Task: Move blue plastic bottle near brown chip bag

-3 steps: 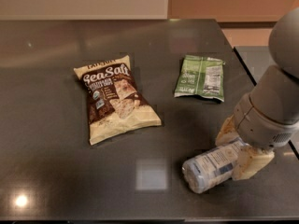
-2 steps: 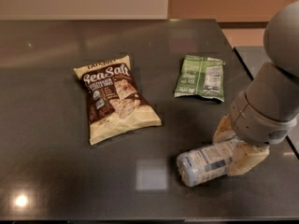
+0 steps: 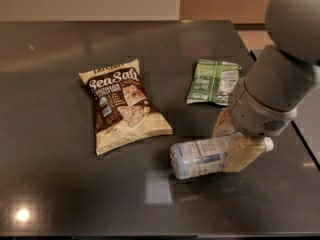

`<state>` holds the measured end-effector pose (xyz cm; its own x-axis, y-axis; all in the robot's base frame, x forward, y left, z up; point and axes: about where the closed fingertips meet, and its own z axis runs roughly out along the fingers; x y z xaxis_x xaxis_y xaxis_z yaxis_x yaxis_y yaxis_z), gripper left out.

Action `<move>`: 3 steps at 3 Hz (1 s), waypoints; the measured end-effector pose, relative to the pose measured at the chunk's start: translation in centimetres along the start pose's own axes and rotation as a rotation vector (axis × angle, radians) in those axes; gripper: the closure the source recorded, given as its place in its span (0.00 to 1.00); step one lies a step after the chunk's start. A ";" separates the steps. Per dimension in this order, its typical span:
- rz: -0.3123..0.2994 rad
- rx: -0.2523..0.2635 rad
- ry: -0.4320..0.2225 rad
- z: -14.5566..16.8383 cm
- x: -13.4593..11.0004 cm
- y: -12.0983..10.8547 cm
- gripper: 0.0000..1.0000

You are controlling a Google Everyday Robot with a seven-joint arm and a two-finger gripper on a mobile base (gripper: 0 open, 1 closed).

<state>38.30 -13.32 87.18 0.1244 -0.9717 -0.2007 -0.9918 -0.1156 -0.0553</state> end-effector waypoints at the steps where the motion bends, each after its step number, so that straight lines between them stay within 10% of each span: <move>1: 0.041 0.006 -0.029 0.4 -1.6 -1.6 1.00; 3: 0.052 -0.010 -0.037 2.8 -4.3 -3.4 1.00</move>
Offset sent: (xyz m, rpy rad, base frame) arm 0.0382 0.0549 -0.0226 0.0497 0.0418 -0.0702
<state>41.20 -8.21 85.45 0.0735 -0.9682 -0.2391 -0.9971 -0.0674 -0.0340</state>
